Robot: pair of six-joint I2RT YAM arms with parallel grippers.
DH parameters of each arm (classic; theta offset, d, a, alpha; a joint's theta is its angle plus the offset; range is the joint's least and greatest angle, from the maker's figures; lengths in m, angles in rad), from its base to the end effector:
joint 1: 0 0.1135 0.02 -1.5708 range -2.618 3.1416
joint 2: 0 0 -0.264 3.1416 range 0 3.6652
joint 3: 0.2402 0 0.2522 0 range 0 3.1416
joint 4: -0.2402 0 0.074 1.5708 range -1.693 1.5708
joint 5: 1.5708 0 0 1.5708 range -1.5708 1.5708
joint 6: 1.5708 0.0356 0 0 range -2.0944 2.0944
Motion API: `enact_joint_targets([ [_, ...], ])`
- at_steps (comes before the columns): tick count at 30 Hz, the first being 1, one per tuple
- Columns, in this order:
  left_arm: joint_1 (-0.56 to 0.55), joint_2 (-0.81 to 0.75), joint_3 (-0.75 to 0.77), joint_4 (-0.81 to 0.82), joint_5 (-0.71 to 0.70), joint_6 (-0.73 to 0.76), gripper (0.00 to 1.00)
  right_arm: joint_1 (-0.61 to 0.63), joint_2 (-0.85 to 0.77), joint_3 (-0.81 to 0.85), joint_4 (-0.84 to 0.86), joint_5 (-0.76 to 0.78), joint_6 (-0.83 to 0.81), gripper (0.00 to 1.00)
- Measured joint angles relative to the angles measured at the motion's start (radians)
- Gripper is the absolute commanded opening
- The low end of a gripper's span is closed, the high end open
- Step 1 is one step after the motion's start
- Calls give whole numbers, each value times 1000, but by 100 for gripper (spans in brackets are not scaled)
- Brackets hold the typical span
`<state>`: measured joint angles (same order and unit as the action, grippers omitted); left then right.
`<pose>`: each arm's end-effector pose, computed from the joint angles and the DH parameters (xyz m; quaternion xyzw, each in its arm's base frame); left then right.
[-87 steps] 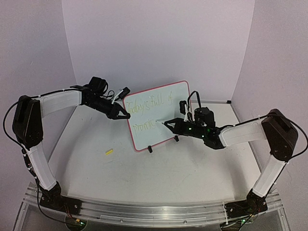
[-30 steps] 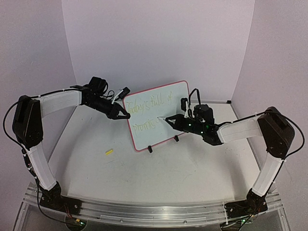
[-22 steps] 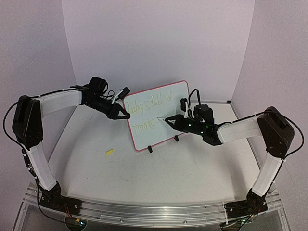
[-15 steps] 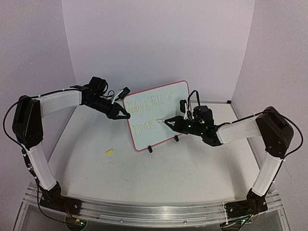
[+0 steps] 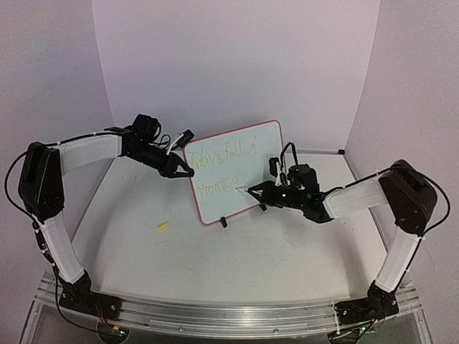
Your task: Write a sentence on the whiteboard
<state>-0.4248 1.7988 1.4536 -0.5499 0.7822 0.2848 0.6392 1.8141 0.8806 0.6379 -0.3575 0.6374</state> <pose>0.3473 -0.1847 0.2668 0.4215 0.7740 -0.3802 0.2805 0.2978 0.2368 0.1773 -0.1065 0.7906 0.4638 0.3853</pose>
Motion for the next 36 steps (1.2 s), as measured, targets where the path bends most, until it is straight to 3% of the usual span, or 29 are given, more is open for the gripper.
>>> enact_joint_targets([
  [17, 0, 0, 0, 0, 0, 3, 0, -2, -102, -77, 36, 65, -25, 0],
  [36, -1, -1, 0, 0, 0, 4, 0, -2, -46, -71, 42, 65, -27, 0],
])
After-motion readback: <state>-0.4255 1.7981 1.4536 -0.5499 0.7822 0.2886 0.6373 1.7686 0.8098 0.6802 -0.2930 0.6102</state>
